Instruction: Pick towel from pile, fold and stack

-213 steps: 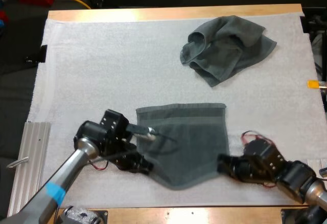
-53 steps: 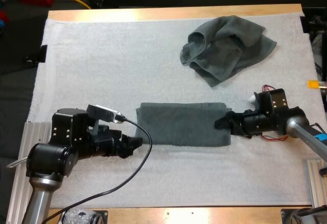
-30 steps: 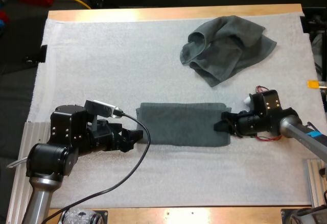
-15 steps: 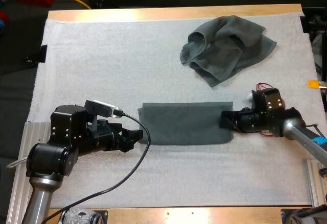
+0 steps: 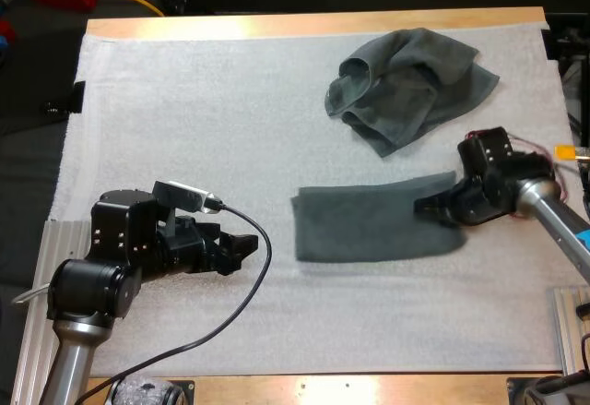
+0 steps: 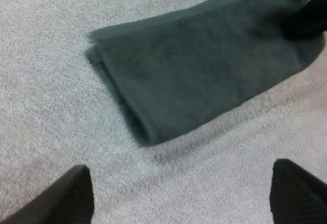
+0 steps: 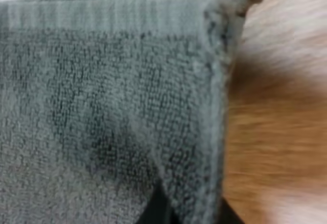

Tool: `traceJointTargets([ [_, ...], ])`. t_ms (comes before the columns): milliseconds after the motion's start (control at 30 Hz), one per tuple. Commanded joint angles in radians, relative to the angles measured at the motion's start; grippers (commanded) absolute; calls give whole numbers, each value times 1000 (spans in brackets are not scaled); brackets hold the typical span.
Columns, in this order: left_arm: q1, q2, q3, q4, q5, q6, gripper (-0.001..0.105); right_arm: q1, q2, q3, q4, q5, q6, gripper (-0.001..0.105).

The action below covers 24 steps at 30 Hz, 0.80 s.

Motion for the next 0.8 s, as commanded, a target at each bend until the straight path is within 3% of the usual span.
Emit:
traceJointTargets([
  [0, -4, -7, -7, -5, 8, -8, 69, 3, -6, -20, 53, 56, -33, 2],
  [100, -4, -7, -7, -5, 8, -8, 69, 3, -6, -59, 106, 134, -54, 2],
  [267, -4, -7, -7, -5, 8, -8, 69, 3, -6, -108, 160, 154, -46, 2],
  [500, -4, -7, -5, -5, 8, -8, 69, 4, -6, -131, 141, -91, 83, 2],
  [767, -4, -7, -5, -5, 10, -8, 69, 105, 0, -131, 37, -233, 162, 2],
])
